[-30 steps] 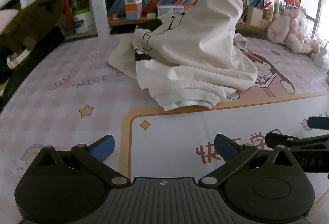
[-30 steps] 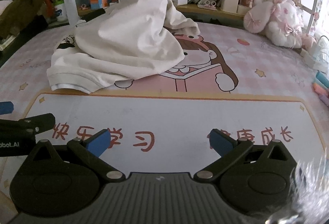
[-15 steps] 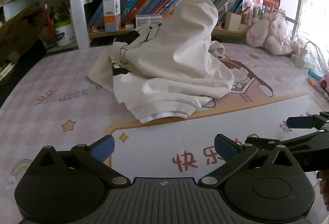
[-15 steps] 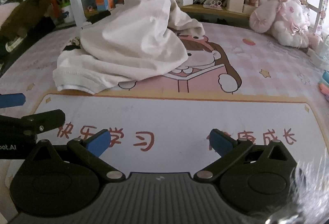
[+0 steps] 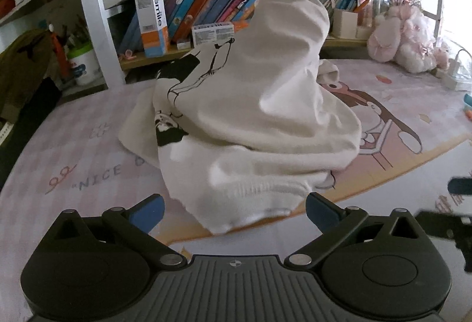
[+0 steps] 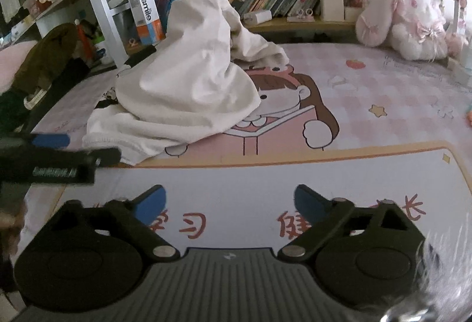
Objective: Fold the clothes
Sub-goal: 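Reach the left tool into the cream T-shirt heap and close on the fabric, then lift the shirt with the left tool while the right tool grasps another edge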
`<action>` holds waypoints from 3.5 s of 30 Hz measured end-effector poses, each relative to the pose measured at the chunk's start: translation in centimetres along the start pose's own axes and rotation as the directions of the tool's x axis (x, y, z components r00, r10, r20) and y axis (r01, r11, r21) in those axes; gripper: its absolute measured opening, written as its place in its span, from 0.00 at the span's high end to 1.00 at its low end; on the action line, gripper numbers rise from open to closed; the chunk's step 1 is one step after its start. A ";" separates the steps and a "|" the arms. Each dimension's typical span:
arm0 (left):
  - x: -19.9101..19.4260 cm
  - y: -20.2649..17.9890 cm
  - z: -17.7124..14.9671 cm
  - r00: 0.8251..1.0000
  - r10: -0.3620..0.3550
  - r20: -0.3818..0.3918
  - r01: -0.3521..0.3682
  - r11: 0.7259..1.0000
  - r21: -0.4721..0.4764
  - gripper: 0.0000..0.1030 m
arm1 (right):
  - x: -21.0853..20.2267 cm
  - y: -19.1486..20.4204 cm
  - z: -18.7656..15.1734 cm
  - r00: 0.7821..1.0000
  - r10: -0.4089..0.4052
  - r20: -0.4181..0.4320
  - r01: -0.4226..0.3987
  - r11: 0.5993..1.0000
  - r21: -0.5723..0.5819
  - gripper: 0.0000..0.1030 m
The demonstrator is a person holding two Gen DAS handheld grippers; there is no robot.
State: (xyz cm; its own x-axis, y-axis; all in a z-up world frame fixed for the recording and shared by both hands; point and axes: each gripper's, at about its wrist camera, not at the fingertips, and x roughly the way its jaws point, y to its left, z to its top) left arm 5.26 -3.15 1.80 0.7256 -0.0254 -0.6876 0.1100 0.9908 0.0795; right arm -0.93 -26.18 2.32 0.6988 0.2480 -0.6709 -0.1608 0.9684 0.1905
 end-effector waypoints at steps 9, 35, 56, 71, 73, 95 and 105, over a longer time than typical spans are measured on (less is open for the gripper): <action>3.2 0.3 1.5 0.998 0.037 -0.045 -0.040 0.996 -0.078 0.06 | -0.8 -1.3 -0.8 0.999 -0.004 -0.037 0.001 0.997 -0.080 0.57; -8.2 0.4 0.7 0.962 -0.250 0.111 0.264 0.953 -0.145 0.97 | 0.9 4.9 1.0 0.988 0.153 0.028 -0.113 0.833 -0.541 0.15; -7.4 -0.6 -4.3 0.984 -0.170 0.045 0.164 0.981 0.106 0.24 | -3.3 8.1 7.2 0.926 0.121 0.358 0.156 0.741 -0.653 0.91; -3.1 0.6 -3.3 0.985 0.111 0.133 -0.127 0.985 0.119 0.99 | -3.9 7.9 7.6 0.948 -0.020 0.319 0.204 0.807 -0.554 0.90; -5.3 2.5 -2.6 0.973 0.115 0.202 -0.127 0.991 0.046 0.99 | -3.5 7.5 6.8 0.953 -0.038 0.302 0.206 0.812 -0.547 0.88; -17.7 7.8 3.2 0.860 0.161 0.484 -0.130 0.987 -0.097 0.99 | 4.0 13.1 -5.4 0.969 -0.025 0.244 0.215 0.571 -0.793 0.91; -20.7 9.3 2.3 0.817 0.193 0.544 -0.142 0.981 -0.135 0.99 | -7.6 7.8 5.5 0.797 -0.062 0.601 0.421 0.771 -0.478 0.97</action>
State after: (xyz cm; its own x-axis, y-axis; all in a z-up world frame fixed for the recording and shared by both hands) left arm -7.20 6.33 18.43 0.9833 0.0979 -0.1536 -0.0866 0.9932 0.0783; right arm -3.65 -20.64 12.82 0.9858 0.1220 -0.1157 -0.1630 0.8629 -0.4783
